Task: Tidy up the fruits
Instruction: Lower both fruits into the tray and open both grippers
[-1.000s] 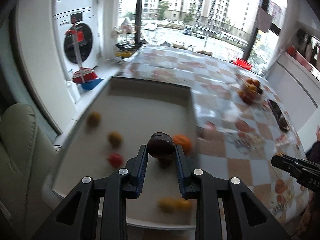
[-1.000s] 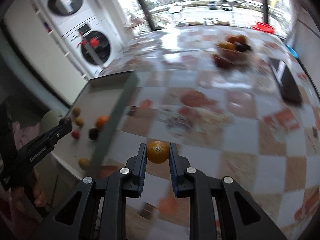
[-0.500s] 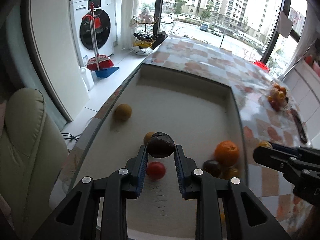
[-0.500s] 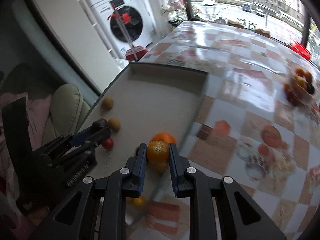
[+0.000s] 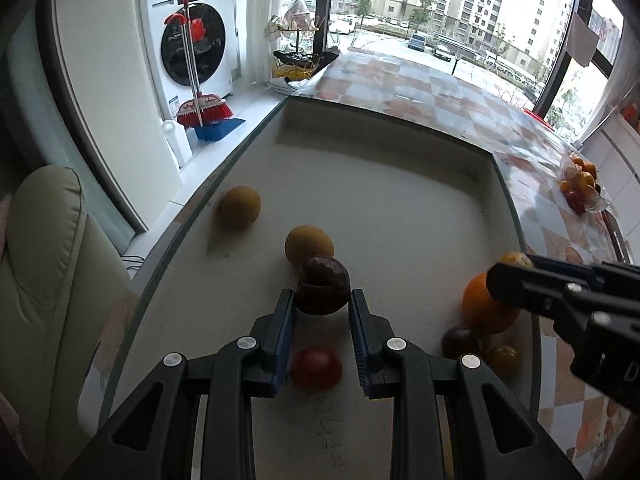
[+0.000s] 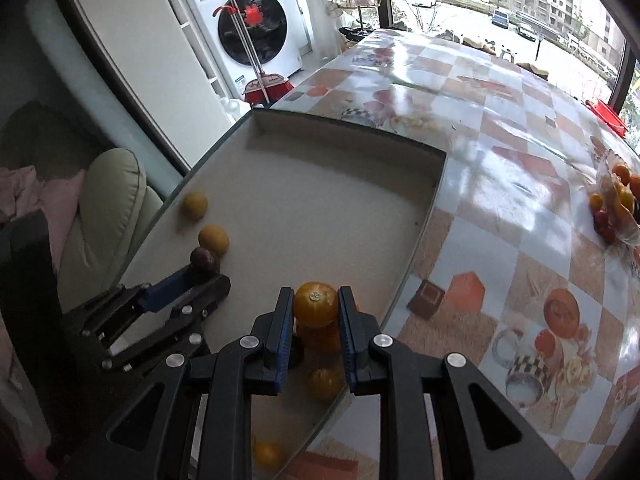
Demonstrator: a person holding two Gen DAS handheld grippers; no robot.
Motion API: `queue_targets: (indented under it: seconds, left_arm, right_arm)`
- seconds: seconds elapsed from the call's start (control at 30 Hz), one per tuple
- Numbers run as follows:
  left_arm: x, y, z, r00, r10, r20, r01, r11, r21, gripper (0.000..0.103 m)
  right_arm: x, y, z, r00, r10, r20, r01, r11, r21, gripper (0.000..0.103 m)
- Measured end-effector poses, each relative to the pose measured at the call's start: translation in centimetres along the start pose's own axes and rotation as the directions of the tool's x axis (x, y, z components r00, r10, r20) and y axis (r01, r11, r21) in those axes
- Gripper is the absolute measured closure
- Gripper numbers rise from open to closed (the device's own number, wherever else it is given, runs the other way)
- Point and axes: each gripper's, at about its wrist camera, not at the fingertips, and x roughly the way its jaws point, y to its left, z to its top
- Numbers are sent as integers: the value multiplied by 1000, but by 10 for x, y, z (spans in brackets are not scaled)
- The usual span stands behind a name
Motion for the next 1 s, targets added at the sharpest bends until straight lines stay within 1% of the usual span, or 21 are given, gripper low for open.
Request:
queue_targets:
  seconds: [0.13,0.53,1.0]
  left_arm:
    - [0,-1,1,1000,-2,1,2,1000,-2,74]
    - [-1,-1,1,1000,3,0,-3,1000,1,74]
    - [-2,-5,-2,1000,29,1,-29,999,23,75]
  right_arm:
    - [0,2,3,1000,1,1,-1,1000,-7,80]
    - [-1,8,-5,1000,-8,-5,8,999,-52,80]
    - [0,18,-7,1000,-18,-6,18,996,-92,80]
